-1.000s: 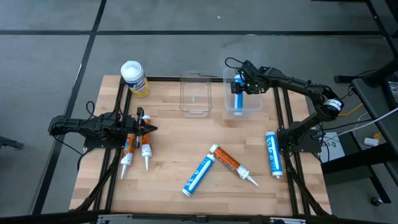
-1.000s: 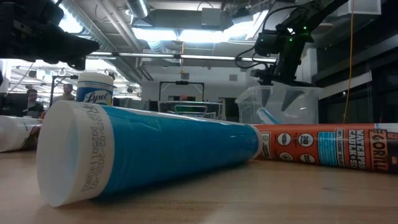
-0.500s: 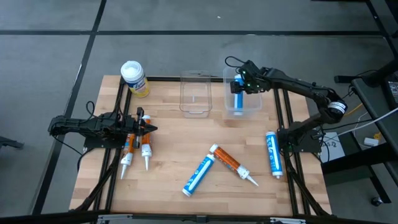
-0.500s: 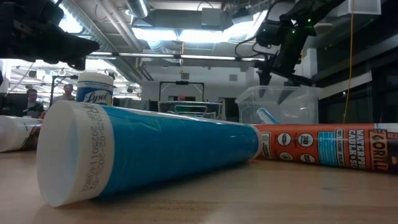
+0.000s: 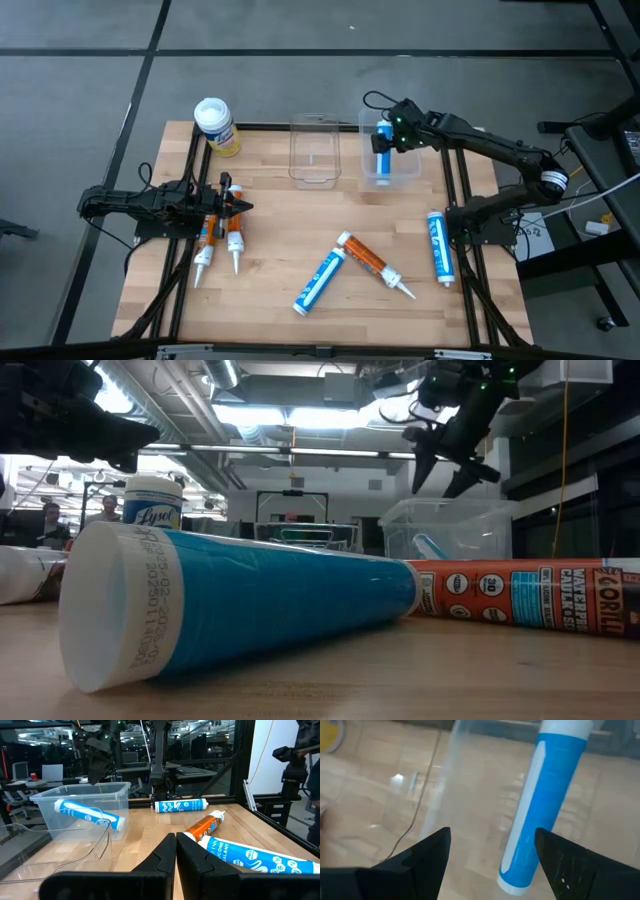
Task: Pick & place silicon tubes, Sealant and Lysol wipes
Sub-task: Put the right blue sealant into the right transparent bin
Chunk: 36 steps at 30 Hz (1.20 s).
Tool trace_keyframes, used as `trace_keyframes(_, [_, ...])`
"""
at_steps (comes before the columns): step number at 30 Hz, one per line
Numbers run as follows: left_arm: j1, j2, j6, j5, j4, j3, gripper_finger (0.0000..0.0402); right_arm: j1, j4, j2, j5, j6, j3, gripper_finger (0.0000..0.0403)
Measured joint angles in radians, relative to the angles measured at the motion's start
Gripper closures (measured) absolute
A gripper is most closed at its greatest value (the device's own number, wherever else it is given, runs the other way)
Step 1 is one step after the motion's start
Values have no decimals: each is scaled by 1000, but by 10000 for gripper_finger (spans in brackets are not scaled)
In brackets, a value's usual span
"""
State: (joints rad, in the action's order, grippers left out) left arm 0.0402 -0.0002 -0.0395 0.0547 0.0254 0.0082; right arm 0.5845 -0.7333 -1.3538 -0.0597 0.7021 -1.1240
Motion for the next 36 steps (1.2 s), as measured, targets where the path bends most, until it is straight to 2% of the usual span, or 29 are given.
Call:
trace_keyframes(9, [0, 0, 0, 0, 0, 0, 392, -107, 41, 46, 0, -53, 0, 114])
trace_keyframes(23, [0, 0, 0, 0, 0, 0, 393, -371, 195, 60, 2, -190, 0, 114])
trace_keyframes(36, [0, 0, 0, 0, 0, 0, 390, -599, 190, 60, 9, -243, 0, 114])
